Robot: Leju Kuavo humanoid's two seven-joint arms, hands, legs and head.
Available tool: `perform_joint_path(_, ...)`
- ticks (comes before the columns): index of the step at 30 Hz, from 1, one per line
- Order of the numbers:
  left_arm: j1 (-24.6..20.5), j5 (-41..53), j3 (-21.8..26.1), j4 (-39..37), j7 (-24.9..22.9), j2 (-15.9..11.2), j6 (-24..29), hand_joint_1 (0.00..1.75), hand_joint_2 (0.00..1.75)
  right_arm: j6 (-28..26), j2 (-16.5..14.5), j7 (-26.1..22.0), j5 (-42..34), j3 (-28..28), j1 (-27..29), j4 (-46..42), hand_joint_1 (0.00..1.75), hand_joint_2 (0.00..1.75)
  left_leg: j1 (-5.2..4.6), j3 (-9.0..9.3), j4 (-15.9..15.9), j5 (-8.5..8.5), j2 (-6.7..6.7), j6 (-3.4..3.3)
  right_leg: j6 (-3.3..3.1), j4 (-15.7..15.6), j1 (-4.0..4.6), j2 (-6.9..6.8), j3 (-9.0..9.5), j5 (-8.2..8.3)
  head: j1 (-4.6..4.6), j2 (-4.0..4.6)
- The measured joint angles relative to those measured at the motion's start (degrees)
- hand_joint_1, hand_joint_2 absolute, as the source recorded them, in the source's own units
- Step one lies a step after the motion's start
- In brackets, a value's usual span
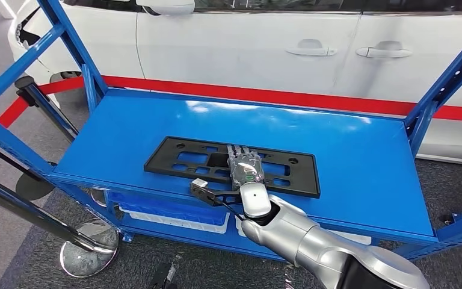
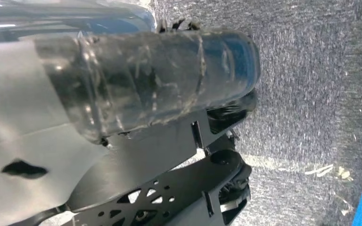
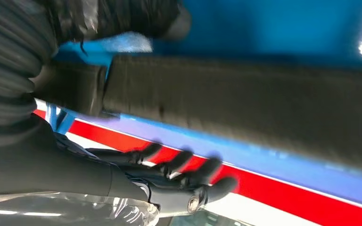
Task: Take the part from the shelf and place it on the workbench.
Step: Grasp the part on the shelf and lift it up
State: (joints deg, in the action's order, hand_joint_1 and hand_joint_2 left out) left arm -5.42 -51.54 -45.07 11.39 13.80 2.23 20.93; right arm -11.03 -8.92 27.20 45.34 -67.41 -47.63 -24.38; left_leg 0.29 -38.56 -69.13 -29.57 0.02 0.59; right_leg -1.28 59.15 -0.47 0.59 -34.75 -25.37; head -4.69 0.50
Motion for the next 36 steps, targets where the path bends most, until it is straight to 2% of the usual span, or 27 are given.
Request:
perform_joint_path(2, -0.1, 0.0, 0.0, 0.0, 0.0, -0.1, 0.0, 0.00, 0.00, 0.0, 0.3, 0.0, 0.1, 0.0, 0.0, 0.0, 1.75, 1.75, -0.17, 3.82, 7.6, 2.76, -0.03, -0.43, 0.15, 0.0, 0.08, 0.07, -0.04, 0.05, 0.03, 0.00)
perform_joint_path(3, -0.1, 0.0, -0.1, 0.0, 0.0, -0.1, 0.0, 0.00, 0.00, 0.0, 0.5, -0.1, 0.2, 0.0, -0.1, 0.0, 1.75, 1.75, -0.31, 4.96, 10.0, 3.27, -0.06, -0.63, 0.35, 0.0, 0.14, 0.09, -0.13, 0.14, 0.03, 0.00)
perform_joint_path(6, -0.1, 0.0, -0.2, 0.0, 0.1, -0.3, 0.0, 0.00, 0.00, -0.1, 0.8, -0.2, 0.3, 0.1, -0.1, 0.0, 1.75, 1.75, -0.49, 5.50, 11.5, 3.44, -0.11, -1.24, 1.17, -0.3, 0.24, 0.15, -0.31, 0.44, 0.08, 0.00)
perform_joint_path(8, 0.0, 0.0, -0.2, 0.0, 0.1, -0.4, 0.0, 0.00, 0.00, -0.2, 1.0, -0.2, 0.4, 0.1, -0.1, 0.0, 1.75, 1.75, -0.27, 5.89, 12.3, 3.97, 0.08, -1.95, 1.69, 1.0, 0.27, 0.10, -0.90, -0.68, 0.16, 0.00)
perform_joint_path(9, -0.1, 0.0, -0.2, 0.0, 0.2, -0.4, 0.0, 0.00, 0.00, -0.2, 1.1, -0.2, 0.4, 0.1, -0.1, 0.0, 1.75, 1.75, -0.15, 6.04, 12.7, 4.20, 0.18, -2.30, 1.89, 3.2, 0.30, 0.05, -1.88, -2.07, 0.21, 0.00)
perform_joint_path(11, -0.2, -0.1, -0.3, 0.0, 0.2, -0.4, 0.1, 0.00, 0.00, -0.3, 1.3, -0.2, 0.4, 0.1, 0.2, 0.0, 1.75, 1.75, -0.24, 5.93, 12.7, 4.30, 0.26, -2.58, 2.11, 10.2, 0.26, -0.02, -5.03, -5.44, 0.31, 0.00)
perform_joint_path(12, -0.1, -0.1, -0.4, 0.0, 0.2, -0.4, 0.2, 0.00, 0.00, -0.4, 1.4, -0.2, 0.4, 0.1, 0.4, 0.0, 1.75, 1.75, -0.26, 5.83, 12.6, 4.29, 0.26, -2.63, 2.21, 13.2, 0.23, -0.03, -6.48, -6.42, 0.30, 0.00)
perform_joint_path(13, -0.1, -0.1, -0.4, 0.0, 0.2, -0.4, 0.4, 0.00, 0.00, -0.6, 1.5, -0.3, 0.4, 0.2, 0.5, 0.0, 1.75, 1.75, -0.27, 5.75, 12.5, 4.25, 0.26, -2.63, 2.31, 14.7, 0.16, -0.05, -7.15, -6.43, 0.31, 0.00)
perform_joint_path(14, 0.0, -0.2, -0.4, 0.0, 0.3, -0.4, 0.6, 0.00, 0.00, -0.9, 1.6, -0.4, 0.4, 0.2, 0.6, 0.0, 1.75, 1.75, -0.24, 5.71, 12.3, 4.16, 0.24, -2.61, 2.40, 14.0, 0.04, -0.07, -6.80, -5.42, 0.31, 0.00)
perform_joint_path(16, 0.0, -0.3, -0.4, 0.0, 0.4, -0.4, 0.9, 0.00, 0.00, -1.8, 1.7, -1.0, 0.4, 0.3, 0.6, -0.1, 1.75, 1.75, -0.16, 5.60, 11.7, 3.78, 0.11, -2.37, 2.52, 7.5, -0.31, -0.17, -3.58, -2.05, 0.32, 0.00)
perform_joint_path(18, 0.0, -0.5, -0.5, 0.0, 0.9, -0.3, 1.0, 0.00, 0.00, -3.4, 1.8, -2.4, 0.2, 0.6, 0.8, -0.4, 1.75, 1.75, -0.31, 5.06, 10.7, 3.34, -0.09, -1.84, 2.31, 2.0, -0.33, -0.23, -0.83, -0.55, 0.31, 0.00)
perform_joint_path(21, 0.1, -0.7, -0.5, 0.0, 1.9, -0.3, 1.1, 0.00, 0.00, -7.4, 2.0, -5.6, -0.4, 1.5, 1.3, -1.1, 1.75, 1.75, -0.33, 4.50, 10.3, 3.31, -0.20, -1.06, 1.37, 1.0, -0.01, -0.13, -0.62, -0.54, 0.18, 0.00)
perform_joint_path(23, 0.2, -0.6, -0.5, 0.0, 2.6, -0.3, 1.2, 0.00, 0.00, -11.0, 2.1, -7.8, -0.8, 2.2, 1.5, -1.7, 1.75, 1.75, -0.17, 4.01, 9.2, 2.39, -0.17, -0.57, 0.72, 0.8, -0.10, -0.09, -0.52, -0.31, 0.08, 0.00)
perform_joint_path(24, 0.2, -0.6, -0.5, 0.0, 2.9, -0.4, 1.5, 0.00, 0.00, -13.0, 2.1, -8.8, -1.1, 2.7, 1.5, -2.2, 1.75, 1.75, -0.10, 3.12, 7.1, 1.13, -0.16, -0.31, 0.43, 0.6, -0.19, -0.08, -0.43, -0.22, -0.01, 0.00)
perform_joint_path(27, 0.3, -0.5, -0.5, 0.0, 4.0, -0.4, 2.9, 0.00, 0.00, -19.3, 2.4, -11.4, -1.9, 4.5, 1.8, -4.0, 1.75, 1.75, 0.04, -1.77, -3.4, -3.55, -0.14, 0.24, 0.06, 0.6, -0.03, -0.04, -0.36, -0.19, -0.17, 0.00)
perform_joint_path(28, 0.3, -0.5, -0.5, 0.0, 4.3, -0.4, 3.5, 0.00, 0.44, -21.1, 2.6, -12.1, -2.1, 5.1, 2.0, -4.8, 1.75, 1.75, 0.05, -2.82, -5.6, -3.95, -0.14, 0.26, 0.04, 0.6, 0.03, -0.01, -0.35, -0.20, -0.16, 0.00)
perform_joint_path(29, 0.4, -0.5, -0.5, 0.0, 4.6, -0.4, 3.9, 0.00, 0.87, -22.5, 2.8, -12.6, -2.2, 5.6, 2.2, -5.6, 1.75, 1.75, 0.05, -2.79, -5.4, -3.22, -0.14, 0.20, 0.03, 0.6, 0.07, 0.03, -0.32, -0.20, -0.16, 0.00)
perform_joint_path(30, 0.4, -0.5, -0.5, 0.0, 4.8, -0.4, 4.3, 0.00, 1.31, -23.4, 3.1, -12.9, -2.3, 6.1, 2.3, -6.4, 1.75, 1.75, 0.05, -1.66, -3.1, -1.59, -0.14, 0.05, 0.03, 0.6, 0.09, 0.10, -0.27, -0.20, -0.16, 0.00)
perform_joint_path(31, 0.3, -0.5, -0.5, 0.0, 5.0, -0.4, 4.6, 0.00, 1.75, -24.0, 3.3, -13.1, -2.4, 6.5, 2.4, -7.2, 1.75, 1.75, 0.05, 0.30, 0.7, 0.44, -0.14, -0.15, 0.03, 0.6, 0.09, 0.18, -0.21, -0.20, -0.17, 0.00)
perform_joint_path(33, 0.2, -0.5, -0.5, 0.0, 5.4, -0.4, 5.2, 0.00, 1.75, -24.8, 3.7, -13.4, -2.2, 7.3, 2.6, -9.0, 1.75, 1.75, -0.16, 3.95, 7.9, 2.80, -0.17, -0.59, 0.27, 0.6, 0.23, 0.27, -0.27, -0.15, -0.15, 0.00)
perform_joint_path(34, 0.2, -0.5, -0.5, 0.0, 5.7, -0.4, 5.5, 0.00, 1.75, -25.3, 4.0, -13.5, -1.7, 7.8, 2.8, -10.1, 1.75, 1.75, -0.32, 4.79, 9.8, 3.10, -0.20, -0.79, 0.50, 0.6, 0.27, 0.27, -0.38, -0.07, -0.13, 0.00)
perform_joint_path(36, 0.3, -0.6, -0.6, 0.0, 6.5, -0.4, 6.3, 0.00, 1.75, -26.8, 4.7, -13.5, 0.4, 9.0, 4.0, -13.4, 1.75, 1.75, -0.55, 4.94, 10.6, 3.22, -0.29, -1.26, 1.13, 0.3, 0.19, 0.24, -0.54, 0.19, -0.10, 0.00)
